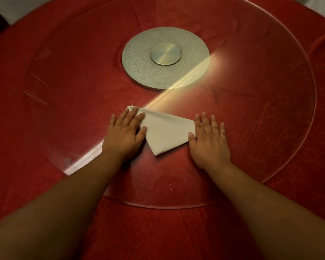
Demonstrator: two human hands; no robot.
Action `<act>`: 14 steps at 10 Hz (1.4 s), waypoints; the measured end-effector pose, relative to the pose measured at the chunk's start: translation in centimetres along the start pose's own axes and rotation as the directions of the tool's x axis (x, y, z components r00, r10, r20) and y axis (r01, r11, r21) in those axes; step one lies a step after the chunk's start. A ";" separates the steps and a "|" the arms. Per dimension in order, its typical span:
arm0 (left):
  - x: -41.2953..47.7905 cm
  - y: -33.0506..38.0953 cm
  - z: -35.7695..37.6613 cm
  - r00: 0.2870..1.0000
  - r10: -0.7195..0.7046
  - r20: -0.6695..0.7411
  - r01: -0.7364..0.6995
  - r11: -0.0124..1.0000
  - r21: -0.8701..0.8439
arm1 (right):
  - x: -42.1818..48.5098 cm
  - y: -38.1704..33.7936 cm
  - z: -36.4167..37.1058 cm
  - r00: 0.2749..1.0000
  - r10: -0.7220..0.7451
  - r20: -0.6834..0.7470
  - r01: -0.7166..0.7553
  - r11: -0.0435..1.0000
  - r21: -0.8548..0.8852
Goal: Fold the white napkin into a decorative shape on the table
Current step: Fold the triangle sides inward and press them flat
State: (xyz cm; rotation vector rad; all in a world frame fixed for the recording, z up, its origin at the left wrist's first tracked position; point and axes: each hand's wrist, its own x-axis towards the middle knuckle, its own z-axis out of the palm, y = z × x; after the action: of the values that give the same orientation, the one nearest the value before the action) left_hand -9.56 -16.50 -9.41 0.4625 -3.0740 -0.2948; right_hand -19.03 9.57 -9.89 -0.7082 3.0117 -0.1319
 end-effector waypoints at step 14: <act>0.0 -0.1 0.0 1.000 0.005 -0.007 -0.005 1.000 -0.016 | -0.1 -0.3 -0.4 1.000 0.004 0.013 -0.004 1.000 -0.021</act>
State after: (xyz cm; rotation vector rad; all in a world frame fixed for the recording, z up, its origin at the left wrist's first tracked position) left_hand -9.54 -16.59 -9.45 0.4546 -3.0627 -0.3169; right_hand -18.88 9.39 -9.50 -0.7016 3.0068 -0.0946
